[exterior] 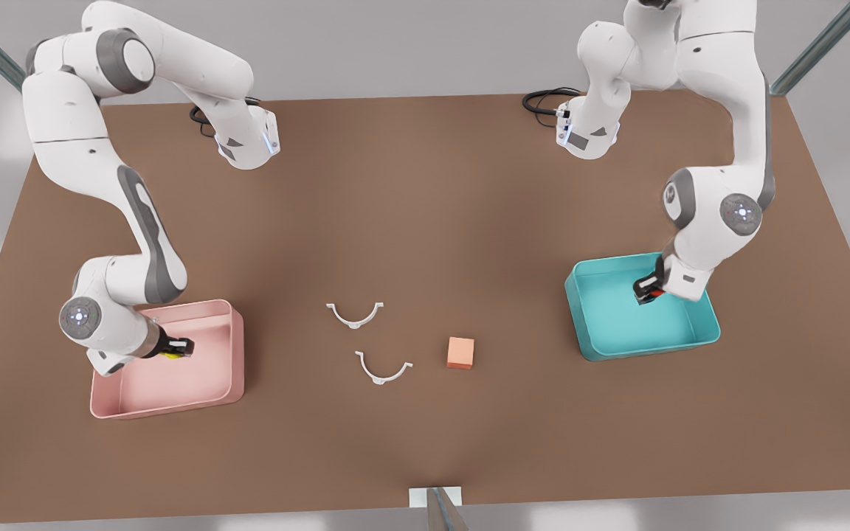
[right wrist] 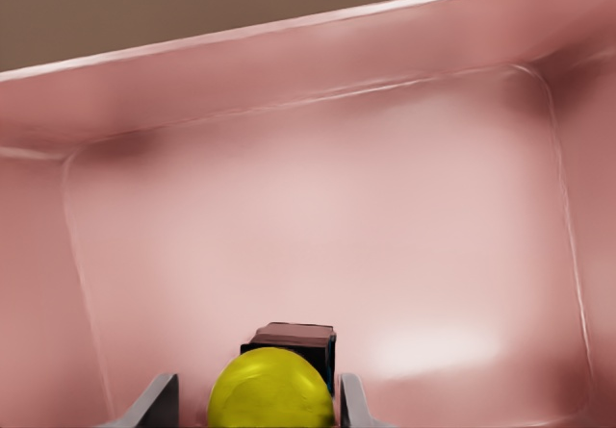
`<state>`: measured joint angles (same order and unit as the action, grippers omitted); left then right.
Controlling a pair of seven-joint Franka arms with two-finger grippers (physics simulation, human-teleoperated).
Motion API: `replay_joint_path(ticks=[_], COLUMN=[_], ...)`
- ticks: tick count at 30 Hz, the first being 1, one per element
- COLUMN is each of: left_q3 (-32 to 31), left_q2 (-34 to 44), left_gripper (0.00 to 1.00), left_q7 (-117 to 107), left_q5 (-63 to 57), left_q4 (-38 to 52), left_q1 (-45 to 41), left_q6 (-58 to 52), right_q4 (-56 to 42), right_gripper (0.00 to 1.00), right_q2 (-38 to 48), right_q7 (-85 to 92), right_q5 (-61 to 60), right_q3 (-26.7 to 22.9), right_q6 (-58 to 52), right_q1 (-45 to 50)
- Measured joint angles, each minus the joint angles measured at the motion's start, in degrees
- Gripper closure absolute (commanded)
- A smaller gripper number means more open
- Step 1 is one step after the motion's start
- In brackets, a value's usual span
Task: Place the red button in the blue storage box with the left arm, and place the yellow button in the pink storage box with the right arm
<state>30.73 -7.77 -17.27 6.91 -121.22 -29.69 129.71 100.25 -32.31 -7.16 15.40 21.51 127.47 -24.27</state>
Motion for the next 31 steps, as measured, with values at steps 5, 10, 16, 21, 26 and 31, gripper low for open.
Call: replay_joint_path(ticks=[5, 10, 16, 21, 26, 31], left_q3=[1.95, 1.63, 1.24, 2.03, -13.55, -33.27], left_q2=[-6.05, -15.52, -18.32, -15.02, -8.89, -3.39], left_gripper=[0.50, 0.48, 0.00, 0.00, 0.00, 0.00], left_q7=[7.10, 13.11, 18.63, 21.44, 21.69, 21.45], left_q5=[3.05, 10.13, 15.12, 15.96, 10.17, 0.49], left_q4=[1.07, 4.60, 5.00, 23.83, 41.99, 41.11], left_q1=[1.62, 1.51, 1.42, 2.76, 15.82, 32.84], left_q6=[-3.31, -4.41, -4.26, -13.60, -28.65, -35.94], right_q4=[-14.29, -24.69, -18.84, -20.19, -20.22, -20.24], right_gripper=[0.00, 0.00, 0.00, 0.00, 0.00, 0.00], right_q2=[0.82, 16.70, 24.94, 23.25, 23.20, 23.16], right_q7=[2.67, 4.63, 5.26, 5.45, 5.72, 5.93], right_q5=[0.34, -3.40, -12.12, -13.99, -14.49, -14.62], right_q3=[5.65, -8.59, -20.78, -20.70, -20.73, -20.80], right_q6=[-2.10, -16.41, -30.12, -35.91, -38.95, -40.24], right_q1=[2.07, 19.41, 28.22, 30.22, 29.55, 29.53])
